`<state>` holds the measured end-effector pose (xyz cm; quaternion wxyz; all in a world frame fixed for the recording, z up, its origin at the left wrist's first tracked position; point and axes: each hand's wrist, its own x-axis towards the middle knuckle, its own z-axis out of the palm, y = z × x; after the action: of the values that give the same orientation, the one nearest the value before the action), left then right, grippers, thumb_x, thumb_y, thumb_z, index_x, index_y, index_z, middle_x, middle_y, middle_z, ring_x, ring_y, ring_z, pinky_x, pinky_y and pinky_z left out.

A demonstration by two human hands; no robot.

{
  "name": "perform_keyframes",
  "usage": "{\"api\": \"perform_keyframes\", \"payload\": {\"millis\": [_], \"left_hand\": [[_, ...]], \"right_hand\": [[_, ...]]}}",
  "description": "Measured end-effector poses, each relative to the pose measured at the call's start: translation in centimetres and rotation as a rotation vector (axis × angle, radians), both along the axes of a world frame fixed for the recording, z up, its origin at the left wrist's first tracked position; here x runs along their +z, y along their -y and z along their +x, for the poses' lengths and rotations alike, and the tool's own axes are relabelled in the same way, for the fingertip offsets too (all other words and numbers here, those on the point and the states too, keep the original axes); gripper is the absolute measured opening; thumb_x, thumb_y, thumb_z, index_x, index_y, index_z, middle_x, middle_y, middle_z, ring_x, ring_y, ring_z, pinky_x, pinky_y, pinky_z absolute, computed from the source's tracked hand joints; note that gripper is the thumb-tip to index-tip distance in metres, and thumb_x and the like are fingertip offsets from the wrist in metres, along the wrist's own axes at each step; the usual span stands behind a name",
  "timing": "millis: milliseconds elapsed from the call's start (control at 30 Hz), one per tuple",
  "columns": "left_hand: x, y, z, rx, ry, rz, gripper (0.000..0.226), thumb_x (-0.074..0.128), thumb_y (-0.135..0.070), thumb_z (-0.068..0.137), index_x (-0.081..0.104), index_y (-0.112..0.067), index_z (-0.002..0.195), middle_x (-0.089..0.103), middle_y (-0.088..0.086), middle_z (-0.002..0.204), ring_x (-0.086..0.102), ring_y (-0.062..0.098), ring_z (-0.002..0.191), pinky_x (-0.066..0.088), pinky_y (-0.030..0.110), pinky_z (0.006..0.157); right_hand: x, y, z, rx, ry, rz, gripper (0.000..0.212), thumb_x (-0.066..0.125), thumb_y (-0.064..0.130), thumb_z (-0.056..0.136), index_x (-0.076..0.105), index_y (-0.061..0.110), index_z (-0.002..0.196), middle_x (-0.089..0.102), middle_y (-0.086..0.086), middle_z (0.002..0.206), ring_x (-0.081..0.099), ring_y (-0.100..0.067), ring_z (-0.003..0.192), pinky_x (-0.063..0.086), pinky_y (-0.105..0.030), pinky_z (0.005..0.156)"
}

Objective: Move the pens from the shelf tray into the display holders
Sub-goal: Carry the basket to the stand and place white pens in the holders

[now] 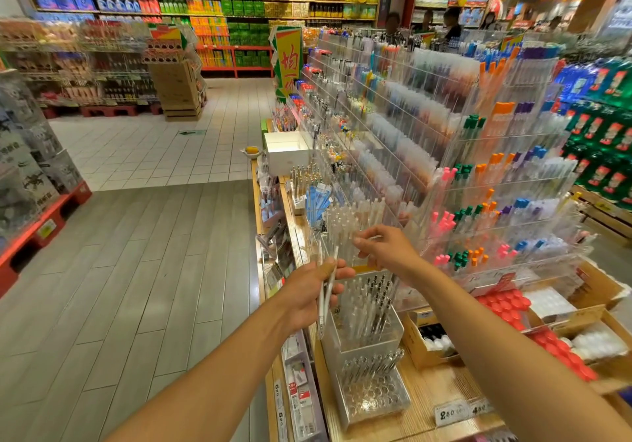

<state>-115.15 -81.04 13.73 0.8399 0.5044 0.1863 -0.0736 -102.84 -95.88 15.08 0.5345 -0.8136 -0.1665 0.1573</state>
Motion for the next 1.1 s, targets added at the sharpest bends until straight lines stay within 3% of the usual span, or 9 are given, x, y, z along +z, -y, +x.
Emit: {"api": "perform_keyframes", "payload": {"millis": [67,200,400,467,600,767,900,1100], "left_hand": [[-0.2,0.2,0.1,-0.009,0.004,-0.007,0.026,0.051,-0.024,0.103,0.062,-0.003,0.112,0.076,0.007,0.088,0.056,0.012,0.054,0.046,0.023,0.051],[-0.4,0.9,0.4,-0.025,0.001,-0.019,0.028,0.054,-0.025,0.101,0.064,-0.003,0.114,0.076,0.009,0.088,0.057,0.012,0.055,0.048,0.023,0.050],[-0.3,1.3,0.7,-0.017,-0.021,-0.018,0.029,0.053,-0.025,0.102,0.061,-0.001,0.116,0.075,0.009,0.086,0.057,0.012,0.054,0.048,0.022,0.049],[-0.3,1.1,0.8,-0.019,-0.022,-0.019,0.027,0.052,-0.024,0.102,0.061,-0.002,0.114,0.075,0.008,0.086,0.058,0.012,0.054,0.048,0.022,0.048],[-0.4,0.9,0.8,-0.018,-0.022,-0.010,0.025,0.051,-0.025,0.103,0.063,-0.004,0.109,0.075,0.008,0.087,0.058,0.012,0.054,0.047,0.022,0.048],[-0.3,0.8,0.8,-0.004,-0.030,0.011,0.027,0.049,-0.024,0.104,0.063,-0.003,0.111,0.075,0.008,0.088,0.058,0.012,0.054,0.047,0.022,0.048],[-0.1,0.7,0.6,0.014,-0.033,0.013,0.029,0.048,-0.023,0.104,0.061,0.000,0.117,0.075,0.008,0.085,0.058,0.012,0.053,0.047,0.022,0.048],[0.1,0.7,0.5,0.022,-0.049,0.028,0.028,0.047,-0.021,0.105,0.064,0.000,0.113,0.074,0.009,0.087,0.056,0.012,0.054,0.046,0.024,0.052]], "right_hand": [[0.1,0.4,-0.3,0.015,-0.067,0.077,0.023,0.073,0.029,0.087,0.063,0.009,0.092,0.068,-0.004,0.072,0.055,-0.007,0.049,0.042,-0.022,0.045],[-0.1,0.3,-1.3,0.259,-0.133,0.079,0.016,0.069,0.032,0.090,0.069,0.016,0.092,0.071,0.001,0.079,0.059,-0.006,0.062,0.045,-0.019,0.055],[-0.5,-0.5,-1.0,0.057,-0.029,0.092,0.031,0.078,0.032,0.082,0.060,0.011,0.096,0.063,-0.003,0.072,0.058,-0.014,0.060,0.047,-0.028,0.055],[-0.3,-0.6,-0.8,0.018,0.067,0.059,0.032,0.078,0.035,0.081,0.057,0.018,0.097,0.061,-0.003,0.077,0.058,-0.012,0.060,0.048,-0.029,0.057],[0.3,-1.3,-0.9,0.036,0.407,-0.099,0.021,0.075,0.036,0.083,0.060,0.028,0.096,0.062,0.010,0.083,0.054,0.002,0.064,0.042,-0.016,0.058],[1.0,-2.0,-1.0,-0.004,0.605,-0.183,0.015,0.059,0.026,0.097,0.062,0.013,0.105,0.064,0.001,0.093,0.058,-0.014,0.076,0.043,-0.027,0.065],[1.1,-1.2,-0.3,-0.041,0.583,-0.188,0.019,0.052,0.015,0.100,0.062,0.010,0.115,0.061,0.001,0.088,0.054,-0.014,0.075,0.036,-0.026,0.065],[1.5,-1.3,0.2,0.044,0.474,-0.136,0.010,0.053,0.009,0.098,0.053,0.012,0.108,0.062,-0.002,0.094,0.061,-0.019,0.086,0.051,-0.033,0.075]]}}
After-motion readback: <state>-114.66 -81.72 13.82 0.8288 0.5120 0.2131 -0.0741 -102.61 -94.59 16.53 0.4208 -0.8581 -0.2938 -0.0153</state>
